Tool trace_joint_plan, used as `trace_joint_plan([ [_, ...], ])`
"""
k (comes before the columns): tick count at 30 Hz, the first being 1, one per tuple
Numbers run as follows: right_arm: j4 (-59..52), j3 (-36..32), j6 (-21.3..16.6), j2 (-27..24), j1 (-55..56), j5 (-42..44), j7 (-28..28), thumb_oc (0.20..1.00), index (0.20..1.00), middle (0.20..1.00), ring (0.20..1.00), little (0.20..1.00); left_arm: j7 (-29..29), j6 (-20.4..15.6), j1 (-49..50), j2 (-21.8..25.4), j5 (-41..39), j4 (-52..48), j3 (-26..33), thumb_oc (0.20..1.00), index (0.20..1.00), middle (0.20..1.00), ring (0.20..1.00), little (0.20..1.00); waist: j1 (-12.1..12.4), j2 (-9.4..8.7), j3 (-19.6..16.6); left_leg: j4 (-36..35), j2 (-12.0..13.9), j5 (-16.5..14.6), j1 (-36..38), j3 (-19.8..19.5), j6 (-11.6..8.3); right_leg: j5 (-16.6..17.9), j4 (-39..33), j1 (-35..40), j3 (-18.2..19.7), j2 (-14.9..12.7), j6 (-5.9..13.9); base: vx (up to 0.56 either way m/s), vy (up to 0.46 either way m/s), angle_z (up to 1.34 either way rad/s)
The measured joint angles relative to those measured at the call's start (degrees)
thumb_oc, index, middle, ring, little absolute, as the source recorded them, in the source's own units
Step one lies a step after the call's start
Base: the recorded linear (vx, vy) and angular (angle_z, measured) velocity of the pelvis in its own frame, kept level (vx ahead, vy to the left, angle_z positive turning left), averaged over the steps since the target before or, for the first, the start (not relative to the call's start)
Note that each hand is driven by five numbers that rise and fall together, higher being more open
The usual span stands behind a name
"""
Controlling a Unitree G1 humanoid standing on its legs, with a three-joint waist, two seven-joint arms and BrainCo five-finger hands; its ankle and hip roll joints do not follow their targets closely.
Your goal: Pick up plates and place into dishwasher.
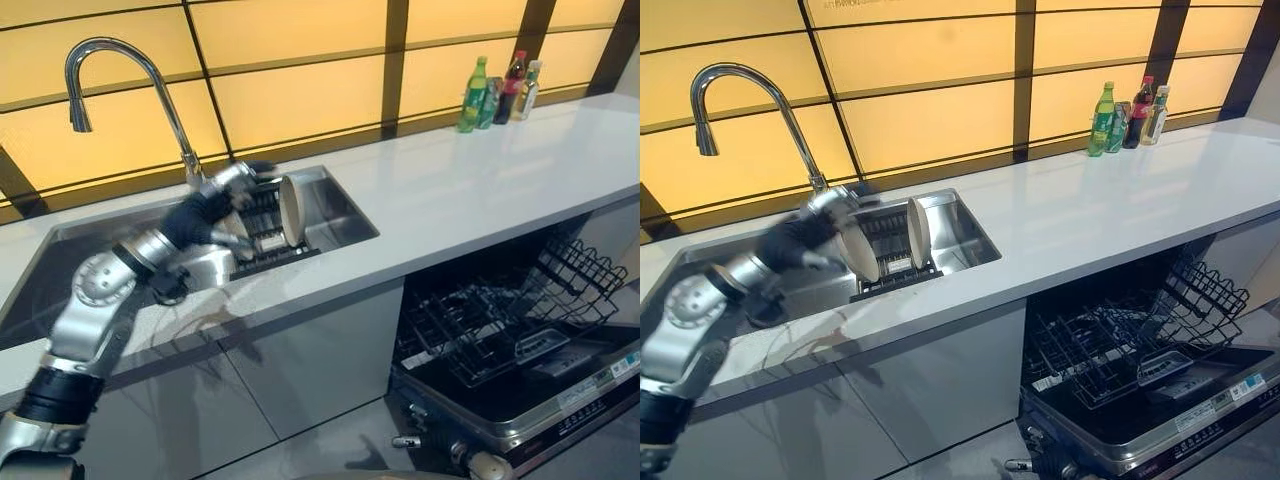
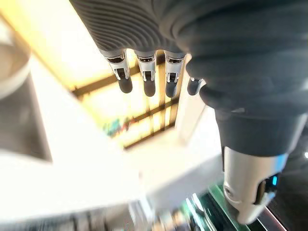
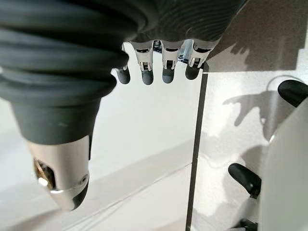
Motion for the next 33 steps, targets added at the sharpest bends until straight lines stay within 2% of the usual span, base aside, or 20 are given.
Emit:
trace_joint_plan([
  [3, -0.23, 0.10, 0.47, 0.10, -0.09, 0.07, -0.12, 1.000, 1.000, 1.000, 1.000, 1.000, 10.05, -4.10, -2.58, 4.61, 11.32, 5.99, -0.21, 1.000, 1.000, 1.000, 1.000, 1.000, -0.06, 0.12, -0.66, 0.01, 0.00, -0.01, 0.17, 0.09, -0.03, -0.04, 0.00, 0.12, -0.01, 0.11, -0.04, 0.07, -0.006, -0.01],
  [7, -1.69, 0.26, 2.48, -0.27, 0.06, 1.52, 1.16, 1.000, 1.000, 1.000, 1.000, 1.000, 23.55, -6.74, -4.58, 10.46, 29.55, 13.45, -0.78, 1.000, 1.000, 1.000, 1.000, 1.000, -0.18, -0.34, -0.85, 0.00, -0.19, -0.04, 0.49, 0.37, -0.10, -0.02, 0.00, 0.21, 0.06, 0.09, 0.02, 0.06, 0.007, -0.04],
  [9, -2.89, 0.57, 2.58, -1.13, 0.17, 2.62, 1.82, 1.000, 1.000, 1.000, 1.000, 1.000, 30.34, -7.57, -6.84, 15.13, 39.54, 17.54, -5.14, 1.000, 1.000, 1.000, 1.000, 1.000, -0.35, -0.84, -0.95, 0.00, -0.25, -0.03, 0.69, 0.44, -0.10, 0.03, 0.01, 0.18, 0.16, 0.05, 0.08, 0.05, 0.022, -0.02],
  [11, -3.52, 0.60, 2.68, -1.97, 0.54, 3.02, 2.46, 1.000, 1.000, 1.000, 1.000, 1.000, 34.42, -7.76, -8.43, 17.02, 45.67, 18.82, -7.40, 1.000, 1.000, 1.000, 1.000, 1.000, -0.41, -1.43, -1.28, 0.00, -0.33, -0.03, 0.79, 0.47, -0.10, 0.03, 0.01, 0.12, 0.24, -0.01, 0.09, 0.06, 0.040, 0.01],
  [13, -3.54, 0.61, 2.67, -2.36, 0.76, 3.01, 3.43, 1.000, 1.000, 1.000, 1.000, 1.000, 37.53, -7.67, -10.31, 20.40, 51.85, 18.49, -12.12, 1.000, 1.000, 1.000, 1.000, 1.000, -0.32, -1.90, -1.47, 0.01, -0.35, -0.02, 0.81, 0.50, -0.11, 0.03, 0.03, 0.07, 0.42, -0.02, 0.09, 0.07, 0.045, 0.01],
  [15, -3.56, 0.63, 2.64, -2.94, 0.94, 3.02, 4.12, 1.000, 1.000, 1.000, 1.000, 1.000, 40.85, -7.09, -12.22, 21.35, 57.64, 19.57, -16.23, 1.000, 1.000, 1.000, 1.000, 1.000, -0.42, -2.04, -1.51, 0.00, -0.43, -0.04, 0.73, 0.64, -0.11, 0.07, 0.04, 0.15, 0.61, -0.09, 0.15, 0.06, 0.047, -0.04],
  [19, -3.56, 0.61, 2.60, -4.24, 0.98, 3.02, 5.78, 1.000, 1.000, 1.000, 1.000, 1.000, 43.27, -5.46, -17.15, 22.91, 66.15, 23.40, -26.43, 1.000, 1.000, 1.000, 1.000, 1.000, -1.91, -2.31, -1.29, 0.00, -0.42, 0.02, 0.70, 0.82, -0.19, 0.06, 0.04, -0.12, 0.99, -0.06, 0.11, 0.05, 0.060, -0.05],
  [24, -3.75, 0.92, 2.60, -5.98, 1.09, 3.04, 7.16, 1.000, 1.000, 1.000, 1.000, 1.000, 44.35, -3.08, -20.85, 22.88, 74.43, 29.42, -34.33, 1.000, 1.000, 1.000, 1.000, 1.000, -3.32, -2.34, -0.57, 0.00, -0.46, 0.06, 0.55, 2.26, -0.16, 0.28, 0.05, -0.94, 1.94, -0.08, 0.27, 0.01, 0.057, -0.14],
  [27, -3.81, 0.95, 2.58, -6.10, 1.00, 3.17, 7.31, 1.000, 1.000, 1.000, 1.000, 1.000, 44.60, -1.78, -20.87, 22.27, 76.82, 32.81, -34.94, 1.000, 1.000, 1.000, 1.000, 1.000, -4.58, -2.33, -0.09, 0.00, -0.39, 0.03, 0.57, 3.10, -0.19, 0.78, 0.04, -1.31, 2.86, 0.06, 0.16, 0.01, 0.053, -0.15],
  [33, -4.34, 0.96, 2.58, -6.36, 0.97, 4.15, 7.58, 1.000, 1.000, 1.000, 1.000, 1.000, 45.29, -0.67, -21.16, 19.90, 81.76, 37.95, -35.36, 1.000, 1.000, 1.000, 1.000, 1.000, -5.17, -1.72, 0.92, 0.01, -0.54, 0.20, 0.61, 3.62, -0.45, 1.19, 0.04, -2.02, 3.40, 0.02, 0.29, -0.01, 0.036, -0.06],
])
